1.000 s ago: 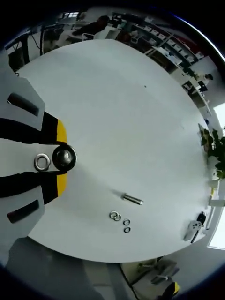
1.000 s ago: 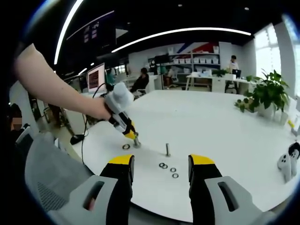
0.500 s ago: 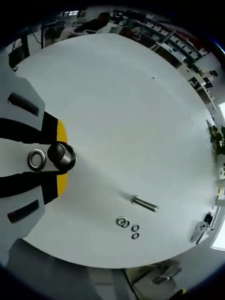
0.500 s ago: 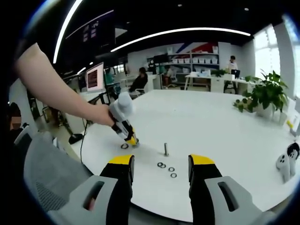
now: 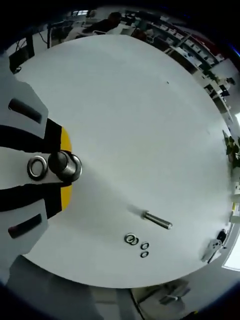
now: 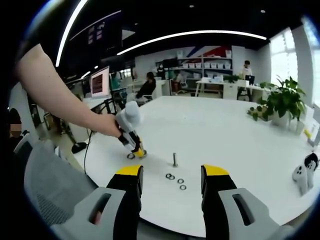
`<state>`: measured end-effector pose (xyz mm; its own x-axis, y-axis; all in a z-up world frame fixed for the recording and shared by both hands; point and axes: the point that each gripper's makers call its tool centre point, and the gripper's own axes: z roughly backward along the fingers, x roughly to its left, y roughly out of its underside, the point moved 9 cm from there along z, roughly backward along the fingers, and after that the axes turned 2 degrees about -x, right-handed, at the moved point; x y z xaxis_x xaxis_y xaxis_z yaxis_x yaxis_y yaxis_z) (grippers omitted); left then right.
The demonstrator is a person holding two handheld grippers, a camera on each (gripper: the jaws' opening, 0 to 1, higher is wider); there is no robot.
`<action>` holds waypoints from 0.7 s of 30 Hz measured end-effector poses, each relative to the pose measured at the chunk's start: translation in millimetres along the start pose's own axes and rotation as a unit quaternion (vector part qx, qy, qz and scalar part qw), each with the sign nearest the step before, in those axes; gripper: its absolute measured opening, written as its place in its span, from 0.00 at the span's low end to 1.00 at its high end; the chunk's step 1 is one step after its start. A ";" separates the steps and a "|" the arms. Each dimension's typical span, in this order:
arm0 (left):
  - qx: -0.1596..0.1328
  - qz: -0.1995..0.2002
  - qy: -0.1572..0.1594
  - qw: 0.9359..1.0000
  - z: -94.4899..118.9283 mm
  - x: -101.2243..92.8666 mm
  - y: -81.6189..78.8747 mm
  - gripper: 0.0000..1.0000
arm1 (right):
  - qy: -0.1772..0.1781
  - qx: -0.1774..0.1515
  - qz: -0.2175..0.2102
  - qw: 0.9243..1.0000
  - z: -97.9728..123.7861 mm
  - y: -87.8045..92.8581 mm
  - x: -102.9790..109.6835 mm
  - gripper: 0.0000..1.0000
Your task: Place the washer onto the threaded stud by aligning its center hole with the stud, sliding it down to the base, and recovering from edge contact or off-axis alignment until the washer reaches the visible bottom stop.
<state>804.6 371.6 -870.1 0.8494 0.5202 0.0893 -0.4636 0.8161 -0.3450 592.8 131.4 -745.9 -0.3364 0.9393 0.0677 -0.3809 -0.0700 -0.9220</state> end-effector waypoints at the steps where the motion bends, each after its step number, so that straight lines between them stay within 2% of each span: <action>1: 0.001 -0.001 0.000 1.000 -0.8 -0.3 1.2 0.21 | 0.001 0.000 0.000 1.000 0.1 0.1 -0.2 0.49; 5: -0.004 -0.013 -0.006 1.000 2.2 -1.8 2.4 0.21 | 0.003 0.000 0.002 1.000 0.2 -0.1 -0.5 0.49; 13: -0.019 -0.001 -0.010 1.000 11.2 0.9 1.8 0.27 | 0.004 0.003 0.008 1.000 -0.6 -0.1 -0.6 0.49; 18: -0.019 0.014 -0.016 1.000 18.9 11.6 13.8 0.27 | 0.002 0.002 0.006 1.000 -0.4 -0.3 -0.3 0.49; 21: -0.003 0.032 -0.012 0.999 20.7 15.4 28.8 0.27 | 0.001 0.002 0.005 1.000 -0.1 -0.2 -0.1 0.49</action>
<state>799.1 408.3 -859.3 0.8118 0.5772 0.0889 -0.5150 0.7793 -0.3572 593.0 131.4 -745.8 -0.3383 0.9393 0.0566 -0.3812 -0.0818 -0.9209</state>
